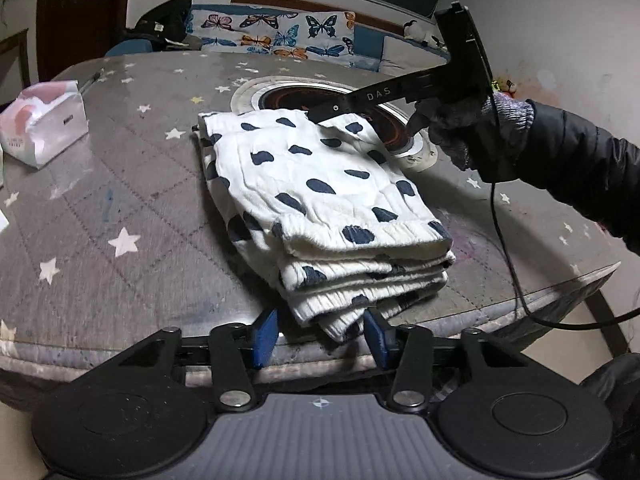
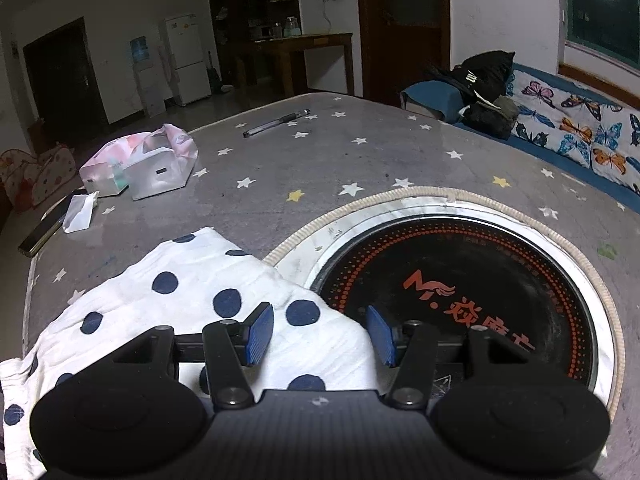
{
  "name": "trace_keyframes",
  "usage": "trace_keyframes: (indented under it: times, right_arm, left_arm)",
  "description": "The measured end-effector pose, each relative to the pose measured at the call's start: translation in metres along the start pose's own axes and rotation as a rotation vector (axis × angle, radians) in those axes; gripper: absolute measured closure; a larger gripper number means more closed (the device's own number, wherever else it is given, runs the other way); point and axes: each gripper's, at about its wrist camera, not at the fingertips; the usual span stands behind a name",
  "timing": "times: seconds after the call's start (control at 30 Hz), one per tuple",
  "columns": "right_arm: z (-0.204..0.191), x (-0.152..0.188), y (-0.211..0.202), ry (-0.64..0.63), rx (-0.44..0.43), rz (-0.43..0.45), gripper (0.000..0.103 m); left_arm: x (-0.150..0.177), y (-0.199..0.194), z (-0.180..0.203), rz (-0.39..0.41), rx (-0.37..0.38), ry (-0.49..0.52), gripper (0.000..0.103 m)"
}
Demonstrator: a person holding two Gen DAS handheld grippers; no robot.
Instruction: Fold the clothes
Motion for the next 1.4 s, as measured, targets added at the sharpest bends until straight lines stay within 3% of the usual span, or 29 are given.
trace_keyframes:
  times: [0.17, 0.53, 0.6, 0.87, 0.97, 1.1, 1.4]
  right_arm:
    - [-0.01, 0.001, -0.011, -0.027, -0.025, 0.018, 0.05]
    - [-0.053, 0.007, -0.051, -0.167, -0.097, 0.074, 0.048]
    - [-0.066, 0.012, -0.063, -0.223, -0.112, 0.095, 0.036]
    - [-0.122, 0.035, -0.098, -0.479, -0.173, 0.154, 0.036]
    - [-0.137, 0.045, -0.102, -0.568, -0.178, 0.157, 0.027]
    - [-0.154, 0.06, -0.101, -0.712, -0.135, 0.185, 0.027]
    - [-0.184, 0.088, -0.094, -0.986, -0.037, 0.28, 0.033]
  left_arm:
    - [0.001, -0.001, -0.007, 0.009, -0.015, -0.022, 0.077]
    - [-0.015, -0.011, -0.055, 0.095, -0.09, -0.152, 0.089]
    - [-0.019, -0.011, -0.065, 0.112, -0.099, -0.175, 0.089]
    - [-0.024, -0.014, -0.08, 0.128, -0.087, -0.237, 0.088]
    - [-0.018, -0.021, -0.075, 0.132, -0.059, -0.262, 0.087]
    - [-0.01, -0.024, -0.068, 0.127, -0.018, -0.294, 0.078]
    - [-0.009, -0.013, -0.06, 0.11, 0.091, -0.364, 0.073]
Point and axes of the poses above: each gripper's, at about its wrist camera, not at the fingertips, and y roughly the way its jaws point, z to its right, x to its underside, and after that the axes turned 11 degrees about x, right-handed
